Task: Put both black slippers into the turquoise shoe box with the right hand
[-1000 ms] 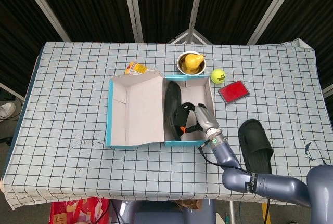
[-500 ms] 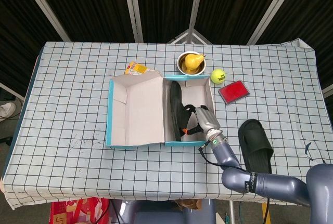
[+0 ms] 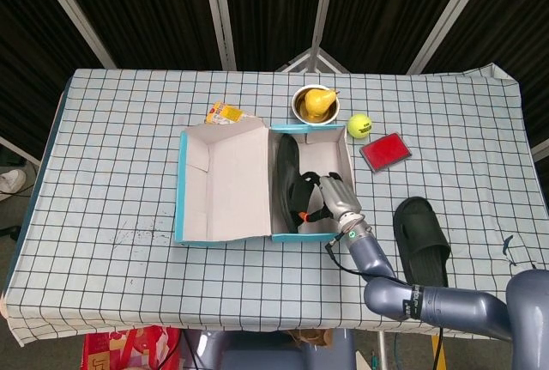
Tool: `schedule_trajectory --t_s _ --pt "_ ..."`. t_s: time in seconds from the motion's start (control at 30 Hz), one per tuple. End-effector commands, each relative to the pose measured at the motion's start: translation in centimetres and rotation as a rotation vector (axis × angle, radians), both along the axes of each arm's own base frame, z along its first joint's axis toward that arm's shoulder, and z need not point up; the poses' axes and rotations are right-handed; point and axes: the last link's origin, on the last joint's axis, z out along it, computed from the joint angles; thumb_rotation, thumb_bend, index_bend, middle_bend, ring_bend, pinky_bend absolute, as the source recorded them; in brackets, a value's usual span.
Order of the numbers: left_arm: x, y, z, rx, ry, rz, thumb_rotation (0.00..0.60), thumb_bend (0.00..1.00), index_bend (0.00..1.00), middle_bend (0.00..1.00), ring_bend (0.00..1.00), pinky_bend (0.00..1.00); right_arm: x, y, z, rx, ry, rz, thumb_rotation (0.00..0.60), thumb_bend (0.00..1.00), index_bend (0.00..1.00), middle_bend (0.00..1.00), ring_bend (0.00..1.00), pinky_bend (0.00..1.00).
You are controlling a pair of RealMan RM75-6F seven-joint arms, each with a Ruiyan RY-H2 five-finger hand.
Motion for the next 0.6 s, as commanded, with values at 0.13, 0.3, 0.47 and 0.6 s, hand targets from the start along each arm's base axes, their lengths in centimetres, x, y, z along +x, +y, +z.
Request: schedule_trajectory --t_s 0.13,0.3,0.47,0.6 --pt "-0.03 -0.03 0.07 0.002 -0.003 0.0 0.6 0.38 0.04 0.0 0.0 0.07 0.11 0.08 0.1 0.014 0.006 0.006 0.6 0.43 0.55 0.42 0.14 0.0" --pt "-0.02 0.0 0.04 0.0 -0.005 0.0 0.6 0.38 0.04 0.0 0.0 0.07 0.25 0.09 0.42 0.044 0.021 0.017 0.6 0.43 0.46 0.31 0.08 0.0" --pt "0.02 -0.02 0.06 0.001 -0.005 -0.001 0.6 0.38 0.04 0.0 0.0 0.07 0.37 0.25 0.66 0.093 0.05 0.028 0.6 0.39 0.35 0.22 0.02 0.0" --pt "0.02 -0.03 0.06 0.002 -0.006 -0.002 0.6 0.38 0.04 0.0 0.0 0.07 0.56 0.28 0.91 0.119 0.06 0.032 0.6 0.35 0.29 0.18 0.0 0.0"
